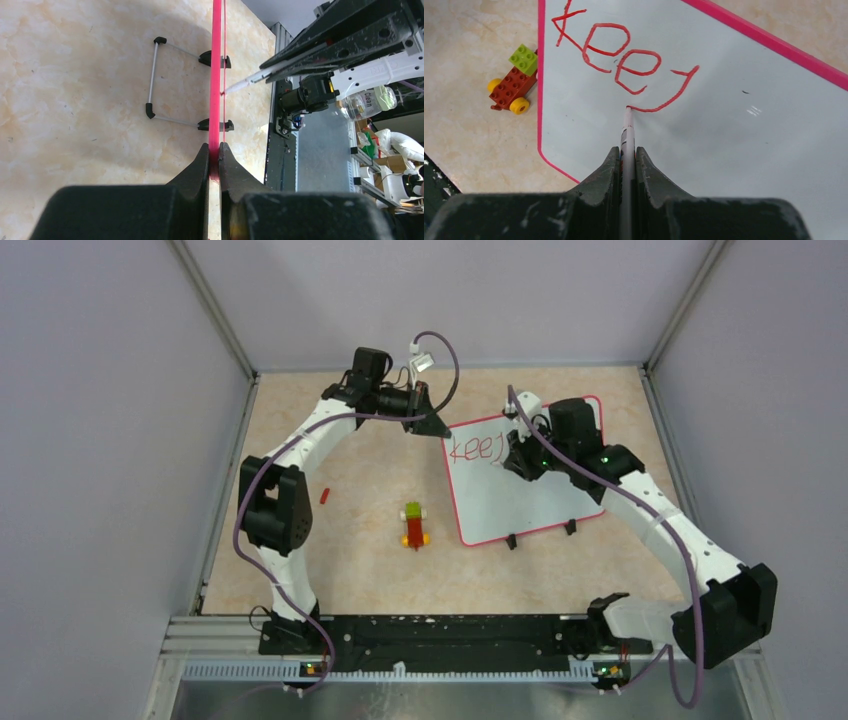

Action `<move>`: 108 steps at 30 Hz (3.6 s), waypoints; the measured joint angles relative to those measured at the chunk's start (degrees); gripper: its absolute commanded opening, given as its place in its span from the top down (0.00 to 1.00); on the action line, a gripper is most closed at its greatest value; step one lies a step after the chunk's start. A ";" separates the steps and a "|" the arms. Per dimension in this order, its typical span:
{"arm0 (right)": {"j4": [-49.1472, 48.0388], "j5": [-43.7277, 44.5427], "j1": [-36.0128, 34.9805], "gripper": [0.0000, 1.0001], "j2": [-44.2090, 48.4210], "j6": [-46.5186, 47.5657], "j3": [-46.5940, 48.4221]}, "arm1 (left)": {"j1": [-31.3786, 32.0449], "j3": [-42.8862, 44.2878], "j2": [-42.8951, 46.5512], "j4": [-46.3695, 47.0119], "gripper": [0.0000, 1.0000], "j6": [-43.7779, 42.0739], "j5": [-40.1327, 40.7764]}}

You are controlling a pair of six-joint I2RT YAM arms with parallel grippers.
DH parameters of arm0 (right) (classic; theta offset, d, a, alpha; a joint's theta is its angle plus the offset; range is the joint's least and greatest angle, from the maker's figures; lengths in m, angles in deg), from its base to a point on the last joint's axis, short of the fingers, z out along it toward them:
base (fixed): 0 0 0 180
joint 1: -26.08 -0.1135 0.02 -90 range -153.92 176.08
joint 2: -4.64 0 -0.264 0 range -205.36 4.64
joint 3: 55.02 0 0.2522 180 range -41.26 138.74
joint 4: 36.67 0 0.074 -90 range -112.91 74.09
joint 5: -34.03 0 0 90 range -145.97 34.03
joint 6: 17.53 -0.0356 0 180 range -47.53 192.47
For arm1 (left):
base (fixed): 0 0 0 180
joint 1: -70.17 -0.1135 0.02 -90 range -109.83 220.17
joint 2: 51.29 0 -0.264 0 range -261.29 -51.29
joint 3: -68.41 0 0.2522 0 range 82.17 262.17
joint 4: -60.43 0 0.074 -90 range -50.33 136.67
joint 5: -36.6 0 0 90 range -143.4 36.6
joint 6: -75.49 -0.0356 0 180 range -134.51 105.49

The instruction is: Write a sentence on the whiteboard

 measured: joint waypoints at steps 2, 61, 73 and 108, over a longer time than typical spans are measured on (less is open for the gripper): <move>0.04 -0.24 -0.96 1.00 -0.39 -0.28 0.00 | 0.00 -0.11 0.15 -0.02 1.00 0.00 -0.02; -0.50 3.93 4.92 1.00 -0.68 0.70 5.57 | 0.09 -0.39 0.59 0.00 1.00 0.15 0.26; -0.15 1.84 4.96 1.00 0.59 0.44 2.73 | 0.09 -0.39 0.59 0.00 1.00 0.15 0.33; 4.37 -7.56 6.82 1.00 2.82 -0.15 4.72 | 0.31 3.87 -0.87 -5.05 0.97 -3.28 0.85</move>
